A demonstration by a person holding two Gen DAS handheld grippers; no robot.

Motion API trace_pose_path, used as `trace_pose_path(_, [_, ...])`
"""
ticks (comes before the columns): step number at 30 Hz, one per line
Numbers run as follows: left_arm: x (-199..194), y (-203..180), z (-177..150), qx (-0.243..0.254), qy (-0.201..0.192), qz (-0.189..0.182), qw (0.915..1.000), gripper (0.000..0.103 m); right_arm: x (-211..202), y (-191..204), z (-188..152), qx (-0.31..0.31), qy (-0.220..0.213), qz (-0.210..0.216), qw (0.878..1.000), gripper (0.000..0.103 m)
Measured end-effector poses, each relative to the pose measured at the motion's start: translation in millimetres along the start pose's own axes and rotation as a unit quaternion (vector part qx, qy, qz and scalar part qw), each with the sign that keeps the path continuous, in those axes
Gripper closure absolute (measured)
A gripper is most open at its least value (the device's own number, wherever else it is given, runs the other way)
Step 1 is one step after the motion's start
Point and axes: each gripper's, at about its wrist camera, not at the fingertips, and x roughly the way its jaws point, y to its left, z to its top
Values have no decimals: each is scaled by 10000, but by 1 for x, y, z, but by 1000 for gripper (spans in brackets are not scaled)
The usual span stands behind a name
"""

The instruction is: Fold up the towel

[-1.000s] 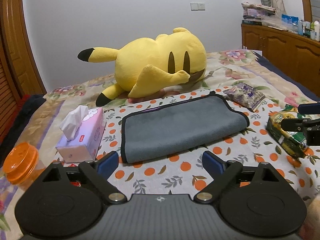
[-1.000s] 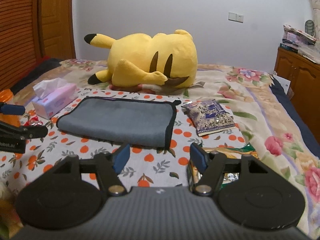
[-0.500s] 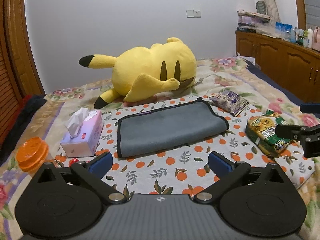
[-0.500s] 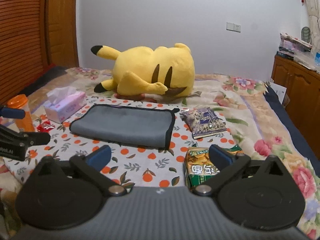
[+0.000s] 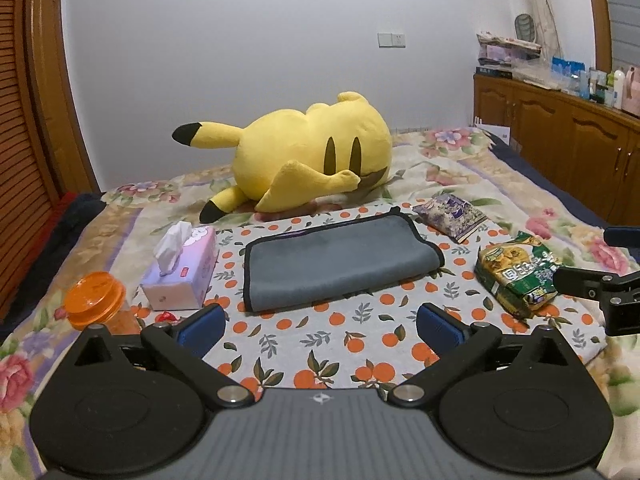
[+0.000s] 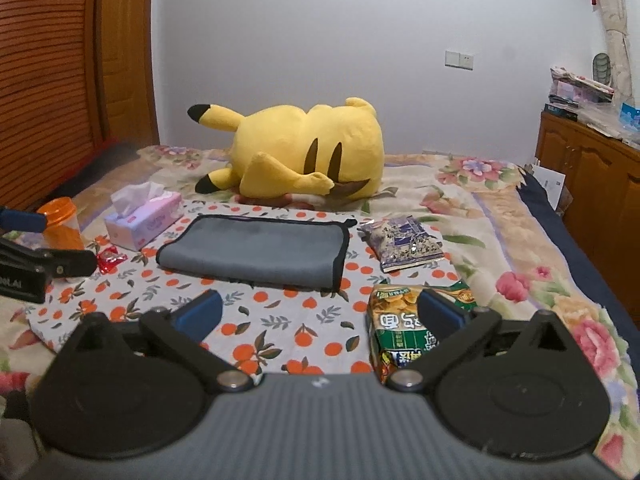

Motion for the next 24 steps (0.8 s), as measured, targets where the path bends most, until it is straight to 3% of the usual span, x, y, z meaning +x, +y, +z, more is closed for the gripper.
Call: trace_pose_path(24, [-69,-2,-32,-205,-184,200,9994,0,-61,6,-15,237,-295,12,9993,0])
